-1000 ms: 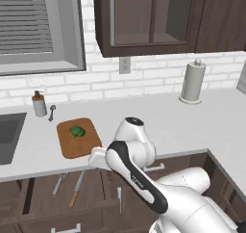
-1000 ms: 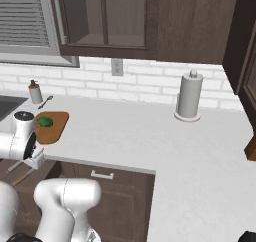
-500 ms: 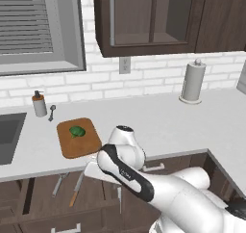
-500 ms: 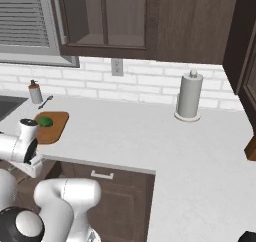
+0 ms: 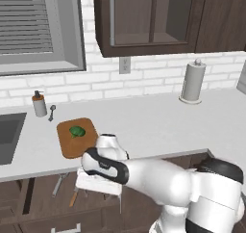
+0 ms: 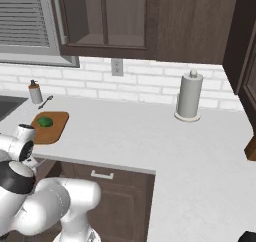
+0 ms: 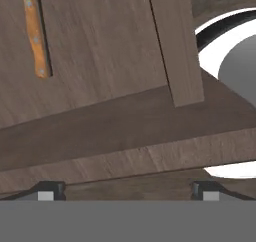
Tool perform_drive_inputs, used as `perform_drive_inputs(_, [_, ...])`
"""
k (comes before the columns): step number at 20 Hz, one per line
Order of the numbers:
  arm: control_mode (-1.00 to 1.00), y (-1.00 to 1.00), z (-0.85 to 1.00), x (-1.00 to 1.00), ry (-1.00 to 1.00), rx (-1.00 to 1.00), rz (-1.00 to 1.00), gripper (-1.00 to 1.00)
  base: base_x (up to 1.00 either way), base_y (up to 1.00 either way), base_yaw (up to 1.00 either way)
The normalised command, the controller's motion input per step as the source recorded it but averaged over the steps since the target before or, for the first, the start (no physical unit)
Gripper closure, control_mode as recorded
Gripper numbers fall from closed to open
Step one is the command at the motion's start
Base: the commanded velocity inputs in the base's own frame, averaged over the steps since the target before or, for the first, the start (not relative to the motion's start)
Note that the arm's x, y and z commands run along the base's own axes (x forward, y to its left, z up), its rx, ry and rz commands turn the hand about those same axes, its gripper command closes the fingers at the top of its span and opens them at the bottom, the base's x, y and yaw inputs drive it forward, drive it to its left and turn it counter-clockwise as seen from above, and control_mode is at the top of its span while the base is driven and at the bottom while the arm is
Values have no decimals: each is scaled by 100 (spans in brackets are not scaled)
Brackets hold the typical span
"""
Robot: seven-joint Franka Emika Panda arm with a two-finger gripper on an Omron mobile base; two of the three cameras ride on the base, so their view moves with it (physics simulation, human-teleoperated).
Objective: Place the appropriate cutting tool for cutting the broccoli skin on the cutting board.
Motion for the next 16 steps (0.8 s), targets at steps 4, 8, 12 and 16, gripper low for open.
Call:
perform_drive_inputs(4, [-100,50,-30,0,18,-13,0,-100,0,0,0])
perform_drive_inputs(8, [-100,40,-20,0,3,-12,2,-100,0,0,0])
perform_drive_inputs(12, [-100,2,11,0,-10,-6,9,-100,0,0,0])
perform_drive_inputs(16, [-100,-10,-1,11,-8,-2,12,-100,0,0,0])
